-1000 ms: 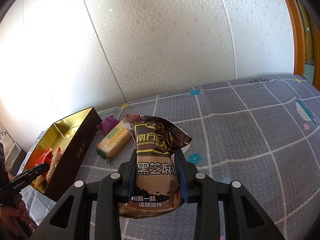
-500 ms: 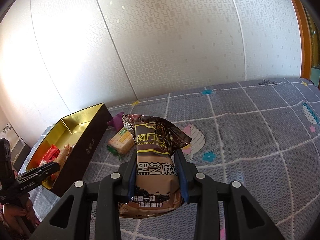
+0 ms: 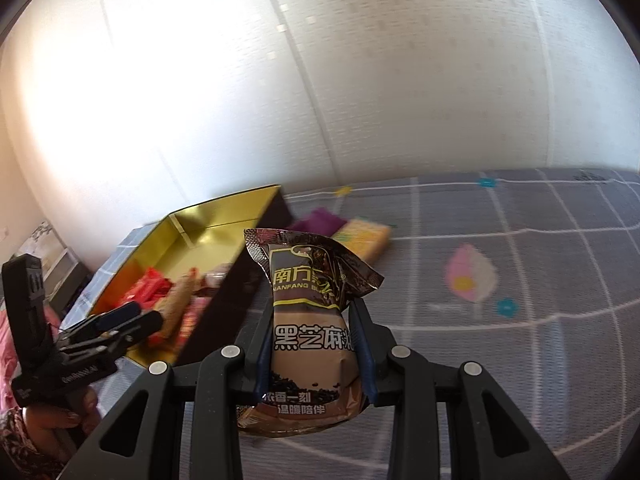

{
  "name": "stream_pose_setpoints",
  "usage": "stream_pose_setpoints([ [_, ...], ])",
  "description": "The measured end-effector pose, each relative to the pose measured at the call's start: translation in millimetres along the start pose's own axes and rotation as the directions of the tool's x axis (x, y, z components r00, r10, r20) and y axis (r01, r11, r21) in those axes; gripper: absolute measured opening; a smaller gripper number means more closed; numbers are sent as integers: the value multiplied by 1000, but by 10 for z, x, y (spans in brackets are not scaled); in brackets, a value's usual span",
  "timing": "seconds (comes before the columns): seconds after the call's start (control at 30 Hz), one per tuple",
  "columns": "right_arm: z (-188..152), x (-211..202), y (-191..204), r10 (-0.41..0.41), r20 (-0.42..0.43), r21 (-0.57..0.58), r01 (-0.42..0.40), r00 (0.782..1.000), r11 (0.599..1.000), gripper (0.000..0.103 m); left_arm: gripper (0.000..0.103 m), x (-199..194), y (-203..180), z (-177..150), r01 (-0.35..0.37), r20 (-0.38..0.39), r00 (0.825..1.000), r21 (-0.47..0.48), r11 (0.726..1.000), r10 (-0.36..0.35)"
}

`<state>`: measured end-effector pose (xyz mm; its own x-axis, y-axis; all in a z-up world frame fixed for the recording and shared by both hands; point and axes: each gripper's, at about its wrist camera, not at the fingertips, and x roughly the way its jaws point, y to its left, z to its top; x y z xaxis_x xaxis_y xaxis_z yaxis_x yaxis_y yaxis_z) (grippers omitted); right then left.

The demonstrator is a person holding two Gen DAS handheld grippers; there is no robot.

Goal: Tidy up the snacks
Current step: 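Lower the brown black-sesame bag into the tin and open the right gripper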

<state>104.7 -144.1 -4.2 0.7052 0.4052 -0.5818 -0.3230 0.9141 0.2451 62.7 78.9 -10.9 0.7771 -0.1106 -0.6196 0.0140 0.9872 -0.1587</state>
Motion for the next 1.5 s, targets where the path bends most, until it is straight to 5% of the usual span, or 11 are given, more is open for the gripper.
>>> stream_pose_setpoints([
  [0.3, 128, 365, 651, 66, -95, -101, -76, 993, 992, 35, 86, -209, 250, -53, -131, 56, 990, 45, 990, 129],
  [0.9, 339, 1216, 1186, 51, -250, -90, -75, 967, 993, 36, 93, -231, 545, -112, -188, 48, 981, -42, 981, 190],
  [1.5, 320, 809, 1069, 23, -94, -73, -30, 995, 997, 37, 96, -194, 584, -134, -186, 32, 982, -71, 980, 189],
])
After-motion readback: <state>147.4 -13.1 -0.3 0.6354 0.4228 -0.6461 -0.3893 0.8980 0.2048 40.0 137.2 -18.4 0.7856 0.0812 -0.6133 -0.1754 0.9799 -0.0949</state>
